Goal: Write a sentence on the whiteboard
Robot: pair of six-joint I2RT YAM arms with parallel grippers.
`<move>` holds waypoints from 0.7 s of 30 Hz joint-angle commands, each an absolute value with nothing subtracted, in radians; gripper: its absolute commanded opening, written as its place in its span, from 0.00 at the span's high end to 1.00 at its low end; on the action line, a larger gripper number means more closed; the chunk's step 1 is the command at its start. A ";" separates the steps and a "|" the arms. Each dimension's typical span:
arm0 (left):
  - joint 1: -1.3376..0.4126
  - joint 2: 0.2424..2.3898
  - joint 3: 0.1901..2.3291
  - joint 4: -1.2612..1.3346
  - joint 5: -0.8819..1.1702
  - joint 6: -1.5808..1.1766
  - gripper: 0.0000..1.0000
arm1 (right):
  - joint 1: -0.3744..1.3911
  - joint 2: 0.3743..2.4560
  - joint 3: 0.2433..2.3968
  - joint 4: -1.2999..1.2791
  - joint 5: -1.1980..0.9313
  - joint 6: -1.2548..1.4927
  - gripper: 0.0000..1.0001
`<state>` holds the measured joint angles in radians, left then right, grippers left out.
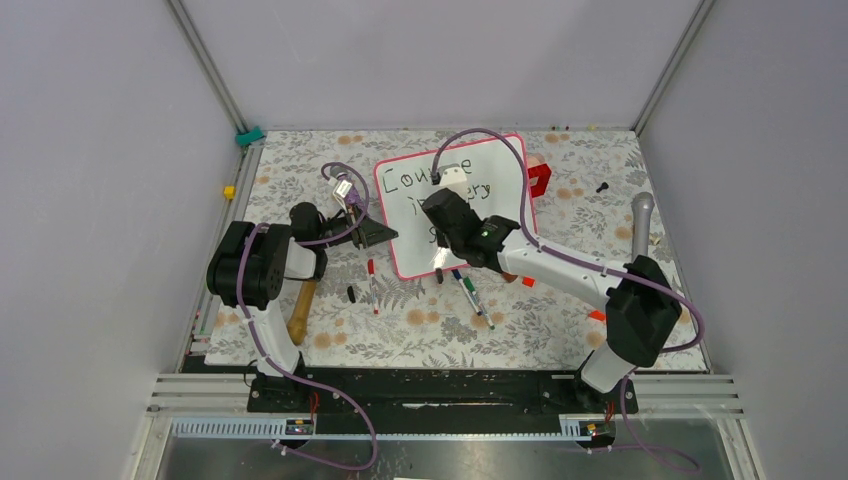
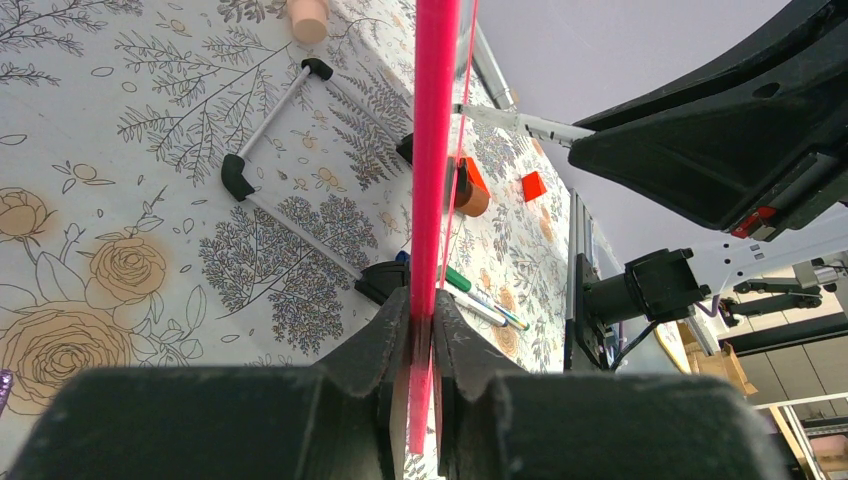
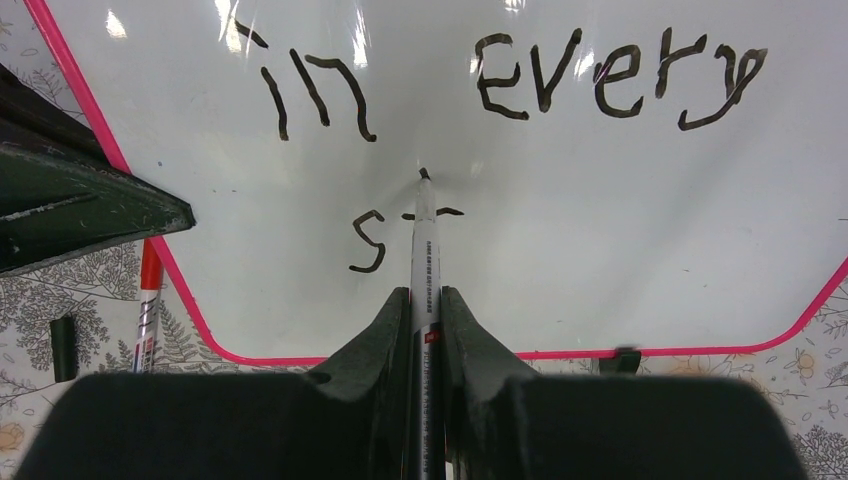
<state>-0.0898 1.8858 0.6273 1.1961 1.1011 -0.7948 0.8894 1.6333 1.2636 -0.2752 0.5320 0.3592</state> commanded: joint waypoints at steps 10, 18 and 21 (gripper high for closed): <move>-0.079 1.881 0.618 1.264 1.108 -0.810 1.00 | 0.888 1.596 1.219 -0.310 0.510 0.396 1.00; -0.080 1.881 0.617 1.266 1.110 -0.813 1.00 | 0.893 1.597 1.206 -0.324 0.491 0.407 1.00; -0.080 1.882 0.617 1.267 1.110 -0.814 1.00 | 0.893 1.597 1.206 -0.330 0.484 0.408 1.00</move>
